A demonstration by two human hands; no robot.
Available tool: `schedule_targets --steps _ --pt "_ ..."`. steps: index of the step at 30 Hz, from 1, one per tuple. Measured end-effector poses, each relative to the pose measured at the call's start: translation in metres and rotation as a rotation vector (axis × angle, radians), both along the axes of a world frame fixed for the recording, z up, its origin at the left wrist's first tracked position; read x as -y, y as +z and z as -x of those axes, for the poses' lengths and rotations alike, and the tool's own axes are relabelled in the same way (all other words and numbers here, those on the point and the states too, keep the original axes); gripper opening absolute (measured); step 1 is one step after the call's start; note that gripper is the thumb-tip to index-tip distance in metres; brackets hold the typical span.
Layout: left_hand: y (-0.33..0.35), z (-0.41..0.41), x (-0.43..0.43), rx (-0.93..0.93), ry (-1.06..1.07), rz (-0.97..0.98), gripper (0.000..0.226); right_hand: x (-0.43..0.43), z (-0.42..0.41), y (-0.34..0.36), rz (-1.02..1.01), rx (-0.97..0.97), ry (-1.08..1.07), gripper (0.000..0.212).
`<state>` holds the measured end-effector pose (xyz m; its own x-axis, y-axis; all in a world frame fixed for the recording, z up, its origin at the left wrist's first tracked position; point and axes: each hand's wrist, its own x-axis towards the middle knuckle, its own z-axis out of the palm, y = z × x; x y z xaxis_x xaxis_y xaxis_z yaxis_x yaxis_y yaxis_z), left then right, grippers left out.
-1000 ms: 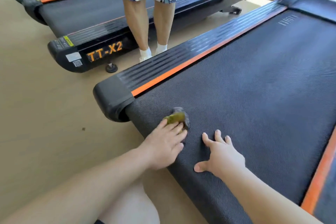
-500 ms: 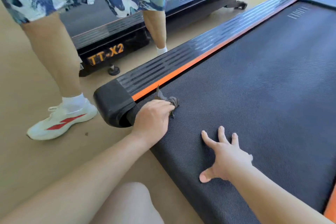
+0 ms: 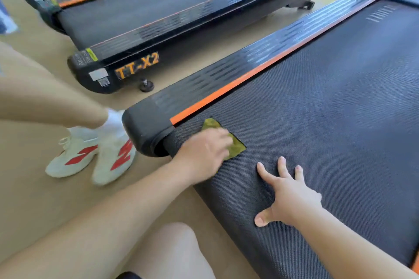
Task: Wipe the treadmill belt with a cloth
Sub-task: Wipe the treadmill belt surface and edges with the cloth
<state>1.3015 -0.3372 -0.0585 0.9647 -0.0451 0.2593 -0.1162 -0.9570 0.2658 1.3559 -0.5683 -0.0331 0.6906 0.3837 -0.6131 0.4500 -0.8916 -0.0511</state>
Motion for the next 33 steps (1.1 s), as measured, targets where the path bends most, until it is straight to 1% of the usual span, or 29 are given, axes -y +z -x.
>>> schedule_targets --steps 1,2,3,4,6,8,10,11,13,14,15,16,18,20,21,22,24,25,26,27,28,30,31,32,33 --pt "-0.012 0.006 0.005 -0.175 -0.074 -0.038 0.046 0.0 0.0 0.0 0.003 0.001 0.003 0.139" --pt "-0.021 0.009 0.004 -0.324 -0.073 -0.046 0.053 0.0 -0.001 0.0 0.007 0.003 0.006 0.139" --pt "-0.025 0.008 -0.003 -0.384 -0.059 -0.032 0.056 -0.001 -0.001 0.0 0.01 0.006 0.01 0.14" --pt "-0.027 0.003 -0.014 -0.406 -0.036 -0.031 0.056 0.0 -0.001 -0.002 0.01 0.01 0.013 0.14" --pt "-0.032 -0.013 -0.04 -0.41 0.078 -0.054 0.055 0.0 -0.002 -0.004 0.005 0.019 0.015 0.141" --pt "-0.033 -0.025 -0.059 -0.382 0.259 -0.034 0.053 0.0 -0.002 -0.003 0.018 0.019 0.021 0.141" --pt "-0.037 -0.026 -0.046 -0.298 0.379 0.091 0.049 0.0 -0.001 -0.003 0.018 0.018 0.023 0.141" --pt "-0.038 -0.022 -0.028 -0.234 0.357 0.124 0.045 0.0 -0.001 -0.003 0.016 0.019 0.024 0.141" --pt "-0.041 -0.003 0.004 -0.142 0.162 0.081 0.042 0.001 -0.001 -0.002 0.017 0.019 0.025 0.14" --pt "-0.042 0.007 0.007 -0.116 0.043 0.055 0.047 0.002 -0.001 -0.002 0.016 0.019 0.027 0.14" --pt "-0.042 0.012 -0.005 -0.101 -0.024 0.014 0.053 0.002 -0.001 -0.003 0.012 0.02 0.028 0.14" --pt "-0.042 0.014 -0.025 -0.129 -0.015 -0.033 0.059 0.002 -0.001 -0.004 0.008 0.023 0.031 0.14" --pt "-0.042 0.011 -0.067 -0.217 0.154 -0.028 0.061 0.001 -0.001 -0.003 0.006 0.025 0.034 0.14" --pt "-0.043 0.014 -0.07 -0.194 0.365 0.082 0.052 0.001 0.0 -0.003 0.004 0.021 0.028 0.14" --pt "-0.044 0.021 -0.052 -0.178 0.403 0.157 0.047 0.001 -0.001 -0.003 0.0 0.022 0.029 0.14" --pt "-0.047 0.03 -0.028 -0.171 0.34 0.213 0.045 0.002 -0.001 -0.003 -0.003 0.024 0.029 0.14" --pt "-0.052 0.054 0.012 -0.229 0.06 0.256 0.046 0.003 -0.001 -0.004 -0.003 0.026 0.031 0.14" --pt "-0.051 0.061 0.016 -0.244 -0.051 0.196 0.048 0.003 -0.002 -0.005 -0.004 0.027 0.032 0.14" --pt "-0.05 0.059 0.008 -0.212 -0.118 0.1 0.051 0.003 -0.002 -0.005 -0.003 0.028 0.03 0.141" --pt "-0.048 0.054 -0.006 -0.182 -0.098 0.013 0.055 0.003 -0.002 -0.004 0.002 0.024 0.027 0.141" --pt "-0.05 0.047 -0.022 -0.18 -0.005 -0.036 0.058 0.003 -0.002 -0.005 0.005 0.019 0.026 0.141" --pt "-0.045 0.039 -0.032 -0.211 0.269 -0.002 0.062 0.003 -0.002 -0.006 -0.003 0.021 0.024 0.141" --pt "-0.043 0.04 -0.017 -0.21 0.358 0.06 0.059 0.003 -0.001 -0.006 -0.003 0.021 0.021 0.141" --pt "-0.041 0.043 0.005 -0.209 0.358 0.137 0.054 0.002 -0.001 -0.004 0.0 0.018 0.02 0.141" --pt "-0.038 0.052 0.03 -0.205 0.266 0.179 0.049 0.002 -0.001 -0.003 0.003 0.015 0.018 0.14"
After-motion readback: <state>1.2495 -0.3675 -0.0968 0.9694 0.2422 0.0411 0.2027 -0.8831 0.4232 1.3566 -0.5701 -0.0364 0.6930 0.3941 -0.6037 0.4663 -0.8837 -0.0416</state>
